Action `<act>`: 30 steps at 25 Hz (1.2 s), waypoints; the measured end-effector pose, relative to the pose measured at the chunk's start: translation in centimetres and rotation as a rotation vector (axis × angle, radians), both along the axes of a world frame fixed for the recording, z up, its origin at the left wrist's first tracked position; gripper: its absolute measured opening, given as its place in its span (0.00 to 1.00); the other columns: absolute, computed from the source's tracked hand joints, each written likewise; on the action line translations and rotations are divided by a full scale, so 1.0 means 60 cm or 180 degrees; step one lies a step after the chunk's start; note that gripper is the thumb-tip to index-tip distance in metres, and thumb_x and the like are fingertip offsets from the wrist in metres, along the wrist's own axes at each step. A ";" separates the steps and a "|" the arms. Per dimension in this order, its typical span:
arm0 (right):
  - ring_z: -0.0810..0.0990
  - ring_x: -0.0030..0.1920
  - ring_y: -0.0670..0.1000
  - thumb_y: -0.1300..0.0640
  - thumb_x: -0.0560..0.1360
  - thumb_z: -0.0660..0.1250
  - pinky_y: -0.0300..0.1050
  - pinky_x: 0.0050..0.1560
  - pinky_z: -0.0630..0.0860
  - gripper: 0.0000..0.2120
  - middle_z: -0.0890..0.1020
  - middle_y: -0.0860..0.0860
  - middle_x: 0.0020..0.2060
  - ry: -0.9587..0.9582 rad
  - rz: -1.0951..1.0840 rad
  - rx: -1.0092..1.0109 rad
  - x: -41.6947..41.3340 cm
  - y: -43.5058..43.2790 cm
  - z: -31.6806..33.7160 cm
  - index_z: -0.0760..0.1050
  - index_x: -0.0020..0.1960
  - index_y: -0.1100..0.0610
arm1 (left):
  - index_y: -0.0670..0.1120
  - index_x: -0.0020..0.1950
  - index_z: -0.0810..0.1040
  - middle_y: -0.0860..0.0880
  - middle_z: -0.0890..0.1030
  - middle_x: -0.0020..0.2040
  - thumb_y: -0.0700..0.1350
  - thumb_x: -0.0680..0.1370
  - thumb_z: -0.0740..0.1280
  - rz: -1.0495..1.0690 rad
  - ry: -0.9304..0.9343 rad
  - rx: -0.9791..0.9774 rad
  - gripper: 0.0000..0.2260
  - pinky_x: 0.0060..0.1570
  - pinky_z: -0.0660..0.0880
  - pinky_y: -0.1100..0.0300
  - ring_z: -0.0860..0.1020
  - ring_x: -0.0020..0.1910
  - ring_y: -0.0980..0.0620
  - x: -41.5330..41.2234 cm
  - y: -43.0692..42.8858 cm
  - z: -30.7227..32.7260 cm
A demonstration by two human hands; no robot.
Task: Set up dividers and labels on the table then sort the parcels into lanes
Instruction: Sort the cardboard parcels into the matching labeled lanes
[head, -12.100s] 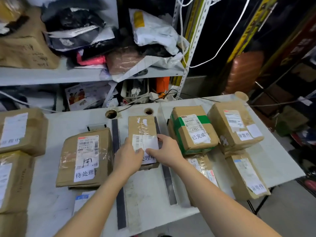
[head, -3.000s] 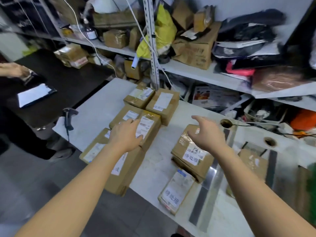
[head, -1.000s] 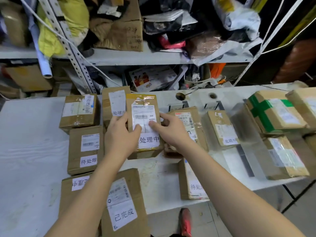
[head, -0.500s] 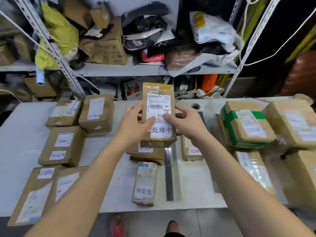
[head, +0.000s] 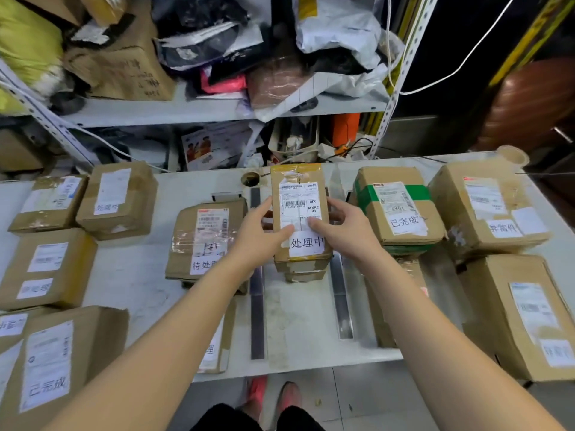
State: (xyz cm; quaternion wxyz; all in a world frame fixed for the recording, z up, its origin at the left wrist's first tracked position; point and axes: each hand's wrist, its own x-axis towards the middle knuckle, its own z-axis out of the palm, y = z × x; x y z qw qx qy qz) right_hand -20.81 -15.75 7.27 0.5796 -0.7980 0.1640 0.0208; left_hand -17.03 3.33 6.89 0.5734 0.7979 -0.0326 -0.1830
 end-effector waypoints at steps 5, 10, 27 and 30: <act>0.84 0.55 0.45 0.53 0.77 0.74 0.45 0.51 0.85 0.28 0.82 0.46 0.64 0.0392 0.0146 -0.0233 0.003 -0.019 -0.064 0.71 0.75 0.47 | 0.66 0.70 0.70 0.59 0.79 0.60 0.41 0.78 0.72 -0.0060 0.0218 0.0216 0.27 0.54 0.83 0.46 0.80 0.61 0.50 0.008 -0.030 -0.064; 0.83 0.55 0.44 0.55 0.79 0.72 0.40 0.48 0.83 0.24 0.82 0.45 0.63 0.0536 0.0236 -0.0390 0.009 -0.022 -0.094 0.72 0.73 0.48 | 0.60 0.75 0.70 0.56 0.80 0.65 0.43 0.78 0.73 -0.0078 0.0273 0.0457 0.28 0.54 0.83 0.47 0.80 0.62 0.50 0.011 -0.045 -0.106; 0.62 0.79 0.54 0.49 0.81 0.67 0.52 0.74 0.66 0.32 0.64 0.52 0.80 -0.0167 0.0895 -0.2289 0.075 0.040 0.000 0.60 0.81 0.53 | 0.52 0.83 0.56 0.51 0.65 0.79 0.60 0.80 0.65 -0.0338 -0.1189 0.2742 0.35 0.69 0.70 0.49 0.66 0.76 0.47 0.050 0.094 0.047; 0.60 0.80 0.56 0.47 0.80 0.68 0.55 0.76 0.65 0.35 0.60 0.52 0.81 -0.0187 0.1131 -0.2531 0.091 0.100 0.020 0.58 0.82 0.52 | 0.53 0.83 0.53 0.52 0.63 0.80 0.65 0.79 0.60 -0.0319 -0.1266 0.3383 0.37 0.66 0.71 0.49 0.63 0.78 0.48 0.049 0.155 0.086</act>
